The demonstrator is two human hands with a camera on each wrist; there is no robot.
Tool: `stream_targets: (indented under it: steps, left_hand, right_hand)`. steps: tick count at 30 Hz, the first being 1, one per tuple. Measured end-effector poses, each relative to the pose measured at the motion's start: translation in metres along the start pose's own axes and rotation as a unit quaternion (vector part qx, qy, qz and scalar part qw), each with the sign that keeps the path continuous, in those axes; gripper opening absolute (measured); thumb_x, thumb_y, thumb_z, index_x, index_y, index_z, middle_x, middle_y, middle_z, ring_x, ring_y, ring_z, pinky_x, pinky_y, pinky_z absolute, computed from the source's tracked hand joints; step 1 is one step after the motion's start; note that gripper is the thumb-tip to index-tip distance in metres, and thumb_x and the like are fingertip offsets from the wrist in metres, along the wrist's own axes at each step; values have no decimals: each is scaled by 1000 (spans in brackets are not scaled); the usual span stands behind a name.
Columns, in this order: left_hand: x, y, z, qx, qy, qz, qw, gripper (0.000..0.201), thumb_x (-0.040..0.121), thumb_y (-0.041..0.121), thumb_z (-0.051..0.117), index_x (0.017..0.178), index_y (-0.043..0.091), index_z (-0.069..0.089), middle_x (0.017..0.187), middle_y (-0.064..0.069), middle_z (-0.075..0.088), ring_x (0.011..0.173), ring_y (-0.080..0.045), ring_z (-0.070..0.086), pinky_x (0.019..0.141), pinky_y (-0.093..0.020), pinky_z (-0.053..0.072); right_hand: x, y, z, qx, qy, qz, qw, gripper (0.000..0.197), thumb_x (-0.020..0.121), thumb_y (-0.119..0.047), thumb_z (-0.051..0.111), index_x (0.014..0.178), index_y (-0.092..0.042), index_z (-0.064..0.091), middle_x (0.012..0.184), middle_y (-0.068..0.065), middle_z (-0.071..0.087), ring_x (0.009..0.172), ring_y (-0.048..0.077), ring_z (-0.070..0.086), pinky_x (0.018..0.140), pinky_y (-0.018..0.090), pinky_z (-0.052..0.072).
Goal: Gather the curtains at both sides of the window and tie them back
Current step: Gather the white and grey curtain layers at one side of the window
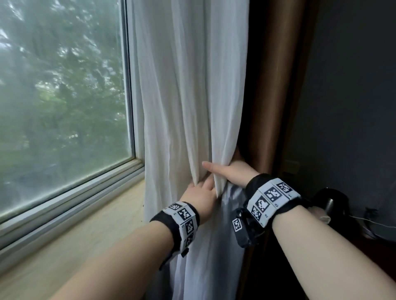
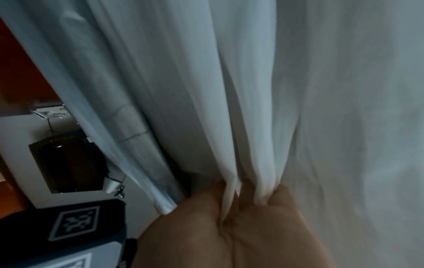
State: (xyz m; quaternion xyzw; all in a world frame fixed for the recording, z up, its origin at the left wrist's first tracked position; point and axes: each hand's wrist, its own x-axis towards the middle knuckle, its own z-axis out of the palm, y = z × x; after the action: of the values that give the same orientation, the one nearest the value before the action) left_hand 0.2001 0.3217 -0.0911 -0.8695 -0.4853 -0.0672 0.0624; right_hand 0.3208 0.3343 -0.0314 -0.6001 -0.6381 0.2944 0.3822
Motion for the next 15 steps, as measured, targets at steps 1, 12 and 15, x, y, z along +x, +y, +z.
stream_targets:
  steps: [1,12,15]
  left_hand:
    - [2,1,4,4,1,12,1000,69,91,13,40,149,22,4,158,-6,-2,142,-27,19,111,-43,23]
    - [-12,-32,1,-256,326,-103,904,33,78,21,61,110,12,59,118,-12,48,114,-31,48,98,-27,35]
    - [-10,-31,-20,-330,366,-244,835,58,74,23,73,121,9,42,132,-14,31,126,-26,33,109,-23,22]
  right_hand:
    - [2,3,0,-16,48,0,999,71,69,-52,72,126,-15,51,117,3,64,107,21,61,94,30,47]
    - [24,31,-17,-34,184,36,982,28,95,-16,38,111,3,51,103,24,57,102,35,56,75,29,36]
    - [18,30,-16,19,158,-3,987,36,94,-35,44,118,-8,45,100,13,55,97,27,54,79,28,40]
